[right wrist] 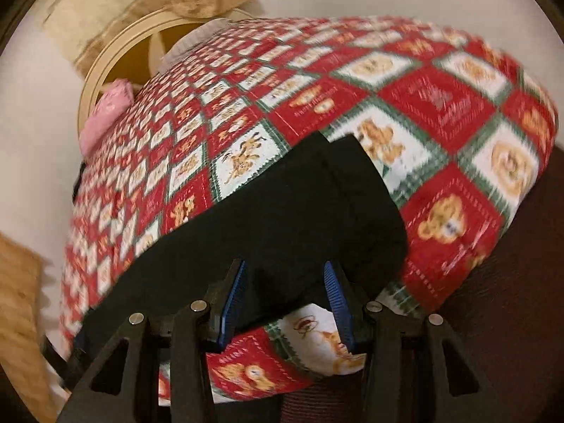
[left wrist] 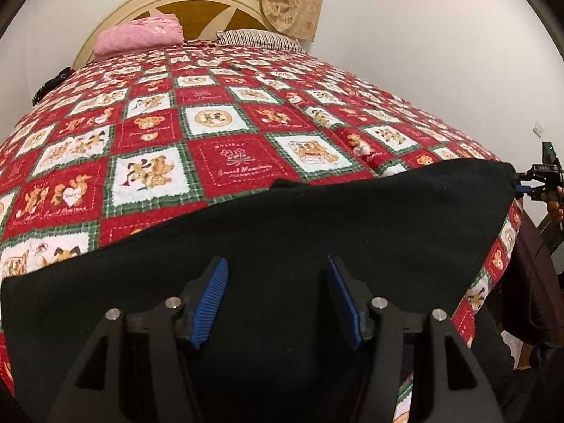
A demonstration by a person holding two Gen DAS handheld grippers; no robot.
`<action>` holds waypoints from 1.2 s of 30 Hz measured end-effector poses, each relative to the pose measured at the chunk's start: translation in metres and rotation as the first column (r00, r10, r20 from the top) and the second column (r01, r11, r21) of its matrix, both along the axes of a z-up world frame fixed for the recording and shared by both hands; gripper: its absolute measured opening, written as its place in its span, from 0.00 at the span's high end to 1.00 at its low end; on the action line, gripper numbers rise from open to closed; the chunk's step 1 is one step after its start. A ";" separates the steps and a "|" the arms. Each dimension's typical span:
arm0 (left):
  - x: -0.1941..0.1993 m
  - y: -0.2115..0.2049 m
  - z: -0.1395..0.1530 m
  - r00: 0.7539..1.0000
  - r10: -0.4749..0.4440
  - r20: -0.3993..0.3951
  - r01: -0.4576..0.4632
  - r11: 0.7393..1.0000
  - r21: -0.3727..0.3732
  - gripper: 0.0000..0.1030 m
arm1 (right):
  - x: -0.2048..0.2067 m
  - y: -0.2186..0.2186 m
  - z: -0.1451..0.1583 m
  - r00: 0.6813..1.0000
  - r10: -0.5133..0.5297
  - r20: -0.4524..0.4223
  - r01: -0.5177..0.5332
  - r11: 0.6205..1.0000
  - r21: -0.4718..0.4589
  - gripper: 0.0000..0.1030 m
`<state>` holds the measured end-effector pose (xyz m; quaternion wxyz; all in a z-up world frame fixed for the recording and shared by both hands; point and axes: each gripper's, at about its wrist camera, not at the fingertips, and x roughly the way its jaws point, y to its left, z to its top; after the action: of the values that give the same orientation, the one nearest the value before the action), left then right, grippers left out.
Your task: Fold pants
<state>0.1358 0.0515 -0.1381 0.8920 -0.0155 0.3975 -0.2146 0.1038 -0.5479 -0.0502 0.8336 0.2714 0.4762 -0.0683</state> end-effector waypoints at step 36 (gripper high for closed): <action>-0.002 0.008 -0.005 1.000 -0.019 0.019 0.021 0.995 -0.094 0.32 | 0.046 0.039 0.108 0.925 0.136 0.354 -0.106 0.989 -0.103 0.95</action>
<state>0.1339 0.0597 -0.1433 0.8916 -0.0516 0.3792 -0.2421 0.1502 -0.5086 0.0577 0.9196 0.2151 0.3283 0.0148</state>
